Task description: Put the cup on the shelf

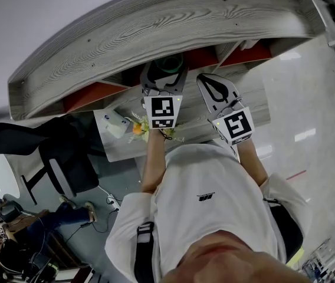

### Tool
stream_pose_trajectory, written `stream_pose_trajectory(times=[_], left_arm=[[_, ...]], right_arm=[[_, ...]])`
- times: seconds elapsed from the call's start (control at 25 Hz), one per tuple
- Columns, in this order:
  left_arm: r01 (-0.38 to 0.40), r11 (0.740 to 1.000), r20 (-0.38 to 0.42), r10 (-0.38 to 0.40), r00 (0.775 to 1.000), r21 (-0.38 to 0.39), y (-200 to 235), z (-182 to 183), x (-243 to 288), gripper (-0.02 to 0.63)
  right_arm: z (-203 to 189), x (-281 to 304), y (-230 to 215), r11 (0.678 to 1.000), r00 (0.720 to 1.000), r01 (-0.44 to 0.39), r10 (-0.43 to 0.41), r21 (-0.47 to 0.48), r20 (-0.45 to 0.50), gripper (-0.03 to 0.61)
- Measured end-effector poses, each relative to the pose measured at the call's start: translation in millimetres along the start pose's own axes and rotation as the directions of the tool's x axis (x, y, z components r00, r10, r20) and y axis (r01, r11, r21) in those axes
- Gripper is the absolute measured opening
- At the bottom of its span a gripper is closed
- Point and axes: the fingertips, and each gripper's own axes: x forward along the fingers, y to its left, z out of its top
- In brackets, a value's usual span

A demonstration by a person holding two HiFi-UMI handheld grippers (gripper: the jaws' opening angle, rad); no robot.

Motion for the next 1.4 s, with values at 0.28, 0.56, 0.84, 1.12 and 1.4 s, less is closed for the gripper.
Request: stream_pose_trajectory(times=[0.28, 0.56, 0.84, 1.12, 1.4], left_arm=[[-0.008, 1.000, -0.014, 0.008, 1.000, -0.002, 2.1, -5.0, -3.8, 0.373], [-0.013, 1.000, -0.022, 0.012, 1.000, -0.014, -1.4, -8.0, -21.2, 0.373], [-0.022, 1.000, 0.013, 0.022, 1.000, 0.004, -5.2, 7.9, -48.4, 0.373], [-0.019, 1.000, 0.077, 0.018, 0.997, 0.010, -8.2, 35.8, -79.8, 0.352], [-0.063, 0.998, 0.123, 0.062, 0.990, 0.006, -5.5, 47.7, -106.5, 0.236]], right_arm=[[2.9, -13.0, -0.6, 1.000, 1.000, 0.024, -0.024, -0.004, 0.009, 0.029], [-0.4, -22.7, 7.3, 1.000, 1.000, 0.019, -0.019, -0.017, 0.008, 0.028], [6.6, -27.3, 22.3, 1.000, 1.000, -0.016, 0.017, -0.026, 0.024, 0.029], [25.6, -34.4, 31.2, 0.996, 0.996, -0.050, 0.055, -0.070, 0.068, 0.028], [42.3, -38.9, 41.7, 0.991, 0.989, -0.081, 0.093, -0.111, 0.111, 0.028]])
